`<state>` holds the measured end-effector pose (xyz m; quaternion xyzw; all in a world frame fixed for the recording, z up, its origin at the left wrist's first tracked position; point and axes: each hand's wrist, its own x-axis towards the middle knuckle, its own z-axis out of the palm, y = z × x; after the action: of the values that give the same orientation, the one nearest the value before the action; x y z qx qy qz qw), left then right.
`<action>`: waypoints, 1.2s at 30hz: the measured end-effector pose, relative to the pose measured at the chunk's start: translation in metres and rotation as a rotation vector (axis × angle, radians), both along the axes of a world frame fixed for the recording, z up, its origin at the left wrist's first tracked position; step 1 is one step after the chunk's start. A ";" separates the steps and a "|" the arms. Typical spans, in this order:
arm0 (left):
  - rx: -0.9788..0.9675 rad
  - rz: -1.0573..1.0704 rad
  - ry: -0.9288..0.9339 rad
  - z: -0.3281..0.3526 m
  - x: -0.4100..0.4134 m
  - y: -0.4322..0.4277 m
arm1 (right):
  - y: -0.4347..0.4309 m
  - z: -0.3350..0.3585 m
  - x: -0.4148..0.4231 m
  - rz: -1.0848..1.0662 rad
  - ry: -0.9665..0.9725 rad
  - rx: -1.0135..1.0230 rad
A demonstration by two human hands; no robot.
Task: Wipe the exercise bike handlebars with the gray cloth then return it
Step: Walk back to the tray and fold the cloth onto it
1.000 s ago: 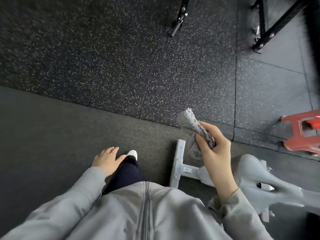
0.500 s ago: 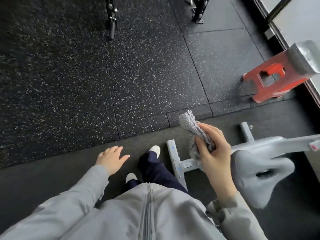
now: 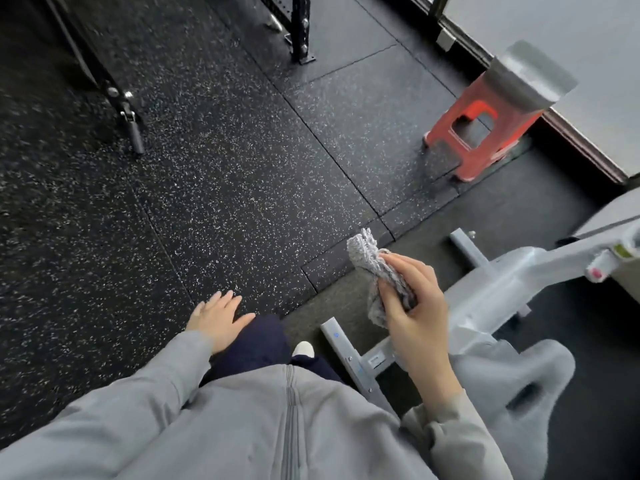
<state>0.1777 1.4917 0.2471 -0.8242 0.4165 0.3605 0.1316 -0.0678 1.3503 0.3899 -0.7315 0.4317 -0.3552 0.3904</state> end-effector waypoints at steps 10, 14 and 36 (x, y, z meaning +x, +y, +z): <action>0.053 -0.248 0.042 -0.012 0.095 -0.165 | -0.100 0.001 0.074 -0.259 0.072 0.005; -0.003 -0.281 0.077 -0.005 0.142 -0.236 | -0.150 0.015 0.121 -0.314 0.120 0.003; 0.001 -0.583 0.074 0.008 0.122 -0.574 | -0.410 0.033 0.076 -0.682 0.101 -0.011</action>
<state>0.3000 0.9178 0.2551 -0.6558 0.6401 0.3377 0.2149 0.0082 0.9406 0.4231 -0.5638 0.6681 -0.4310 0.2234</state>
